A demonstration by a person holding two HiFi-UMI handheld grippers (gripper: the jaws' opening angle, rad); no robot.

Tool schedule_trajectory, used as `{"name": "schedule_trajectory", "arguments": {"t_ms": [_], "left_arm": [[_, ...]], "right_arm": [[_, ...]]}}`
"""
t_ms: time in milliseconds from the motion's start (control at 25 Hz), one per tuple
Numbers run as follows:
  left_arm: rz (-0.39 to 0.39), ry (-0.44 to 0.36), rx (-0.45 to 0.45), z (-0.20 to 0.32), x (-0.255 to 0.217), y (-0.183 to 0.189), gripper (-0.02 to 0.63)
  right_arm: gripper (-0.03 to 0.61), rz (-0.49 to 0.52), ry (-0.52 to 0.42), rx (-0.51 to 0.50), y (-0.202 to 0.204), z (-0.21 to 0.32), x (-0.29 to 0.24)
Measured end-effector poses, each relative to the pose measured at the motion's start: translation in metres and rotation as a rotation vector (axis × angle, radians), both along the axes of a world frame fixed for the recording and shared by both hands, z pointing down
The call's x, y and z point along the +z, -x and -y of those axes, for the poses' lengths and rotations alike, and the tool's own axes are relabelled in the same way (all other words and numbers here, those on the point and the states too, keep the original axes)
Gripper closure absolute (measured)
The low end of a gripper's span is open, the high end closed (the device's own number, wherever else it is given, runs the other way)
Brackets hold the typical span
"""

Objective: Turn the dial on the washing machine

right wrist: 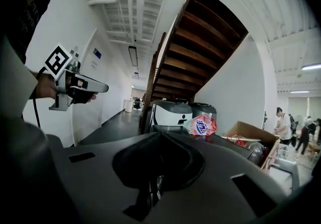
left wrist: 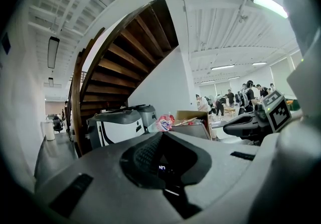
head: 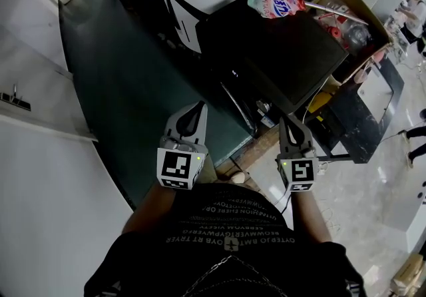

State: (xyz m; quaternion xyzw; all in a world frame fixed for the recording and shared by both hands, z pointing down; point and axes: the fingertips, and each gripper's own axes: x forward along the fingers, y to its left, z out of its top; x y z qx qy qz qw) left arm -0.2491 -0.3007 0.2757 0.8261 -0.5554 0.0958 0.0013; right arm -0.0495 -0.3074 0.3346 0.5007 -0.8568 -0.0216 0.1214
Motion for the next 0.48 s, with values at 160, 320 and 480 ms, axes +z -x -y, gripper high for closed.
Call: {"name": "schedule_trajectory", "arguments": {"t_ms": [160, 320, 480], "left_arm": [[0.007, -0.002, 0.006, 0.0, -0.002, -0.003, 0.607], [0.016, -0.001, 0.009, 0.0, 0.0, -0.004, 0.607], [0.024, 0.007, 0.003, 0.0, 0.002, -0.002, 0.607]], "right_arm": [[0.581, 0.002, 0.014, -0.008, 0.0, 0.002, -0.001], [0.581, 0.013, 0.032, -0.014, 0.0, 0.001, 0.005], [0.581, 0.022, 0.055, -0.016, 0.002, 0.001, 0.013]]}}
